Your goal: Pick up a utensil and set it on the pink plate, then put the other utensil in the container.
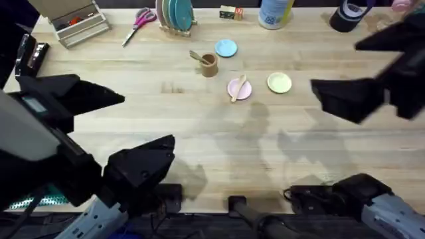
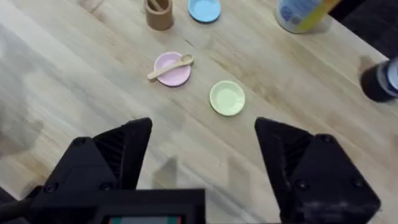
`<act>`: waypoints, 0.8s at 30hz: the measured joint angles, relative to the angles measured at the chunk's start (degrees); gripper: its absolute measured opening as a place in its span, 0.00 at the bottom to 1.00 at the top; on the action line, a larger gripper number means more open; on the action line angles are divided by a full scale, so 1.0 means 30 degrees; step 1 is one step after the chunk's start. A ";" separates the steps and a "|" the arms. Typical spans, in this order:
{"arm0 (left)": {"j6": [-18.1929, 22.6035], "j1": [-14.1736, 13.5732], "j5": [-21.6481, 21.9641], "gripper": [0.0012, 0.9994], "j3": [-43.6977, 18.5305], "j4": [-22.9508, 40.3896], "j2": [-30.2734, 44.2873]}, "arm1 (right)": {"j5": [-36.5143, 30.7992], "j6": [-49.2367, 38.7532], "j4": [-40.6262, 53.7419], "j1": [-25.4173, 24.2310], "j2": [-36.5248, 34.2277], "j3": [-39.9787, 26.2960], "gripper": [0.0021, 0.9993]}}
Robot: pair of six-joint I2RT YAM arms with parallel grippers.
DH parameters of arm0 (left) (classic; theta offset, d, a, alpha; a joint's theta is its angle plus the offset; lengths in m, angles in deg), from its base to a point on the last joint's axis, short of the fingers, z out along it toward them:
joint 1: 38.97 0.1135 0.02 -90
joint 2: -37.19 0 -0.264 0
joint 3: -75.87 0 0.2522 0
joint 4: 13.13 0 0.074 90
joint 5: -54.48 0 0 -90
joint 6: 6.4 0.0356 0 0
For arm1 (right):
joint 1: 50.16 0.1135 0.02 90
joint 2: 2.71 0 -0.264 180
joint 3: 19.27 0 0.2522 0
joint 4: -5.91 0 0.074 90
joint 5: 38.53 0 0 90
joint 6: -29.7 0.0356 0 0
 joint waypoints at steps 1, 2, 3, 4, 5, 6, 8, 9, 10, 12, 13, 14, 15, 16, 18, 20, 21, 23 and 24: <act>0.0000 0.0000 0.0000 0.99 0.0000 0.0000 0.0000 | -0.0110 0.0159 0.0205 0.0000 0.0368 0.0000 1.00; 0.0000 0.0000 0.0000 0.99 0.0000 0.0005 0.0000 | -0.0253 0.0296 0.0440 0.0000 0.0816 0.0000 1.00; 0.0000 0.0000 -0.0004 0.99 0.0000 0.0003 0.0000 | -0.0355 0.0392 0.0643 0.0000 0.1211 0.0000 1.00; -0.0007 0.0000 0.0000 0.99 0.0000 0.0000 0.0000 | -0.0436 0.0471 0.0851 0.0000 0.1573 -0.0007 1.00; 0.0000 0.0000 0.0000 0.99 0.0000 0.0000 0.0000 | -0.0486 0.0555 0.1089 0.0000 0.1947 -0.0015 1.00; 0.0000 0.0000 0.0000 0.99 0.0000 0.0000 0.0000 | -0.0511 0.0605 0.1320 0.0000 0.2268 -0.0015 1.00; 0.0000 0.0000 0.0000 0.99 0.0000 0.0000 0.0000 | -0.0519 0.0699 0.1725 0.0000 0.2830 -0.0015 1.00; 0.0000 0.0000 0.0000 0.99 0.0000 0.0000 0.0000 | -0.0521 0.0706 0.1906 0.0000 0.3071 -0.0017 1.00; 0.0000 0.0000 -0.0003 0.99 0.0000 0.0000 0.0000 | -0.0521 0.0713 0.2070 0.0000 0.3257 -0.0022 1.00; -0.0005 0.0000 -0.0002 0.99 0.0000 0.0000 0.0000 | -0.0526 0.0766 0.2315 0.0000 0.3525 -0.0022 1.00; 0.0000 0.0000 0.0000 0.99 0.0000 0.0003 0.0000 | -0.0533 0.0772 0.2412 0.0000 0.3630 -0.0022 1.00; 0.0000 0.0000 0.0000 0.99 0.0000 0.0000 0.0000 | -0.0540 0.0772 0.2464 0.0000 0.3699 -0.0022 1.00; 0.0000 0.0000 0.0000 0.99 0.0000 0.0000 0.0000 | -0.0562 0.0772 0.2464 0.0000 0.3781 -0.0022 1.00; 0.0000 0.0000 -0.0003 0.99 0.0000 0.0000 0.0000 | -0.0570 0.0772 0.2460 0.0000 0.3828 -0.0029 1.00; 0.0000 0.0000 0.0000 0.99 0.0000 0.0000 0.0000 | -0.0577 0.0772 0.2457 0.0000 0.3853 -0.0030 1.00; 0.0000 0.0000 0.0000 0.99 0.0000 0.0005 0.0000 | -0.0577 0.0772 0.2464 0.0000 0.3860 -0.0036 1.00; 0.0000 0.0000 0.0000 0.99 0.0000 0.0007 0.0000 | -0.0577 0.0772 0.2464 0.0000 0.3860 -0.0036 1.00; -0.0003 0.0000 0.0000 0.99 0.0000 0.0000 0.0000 | -0.0573 0.0772 0.2464 0.0000 0.3860 -0.0036 1.00; 0.0000 0.0000 -0.0007 0.99 0.0000 0.0001 0.0000 | -0.0577 0.0772 0.2464 0.0000 0.3860 -0.0036 1.00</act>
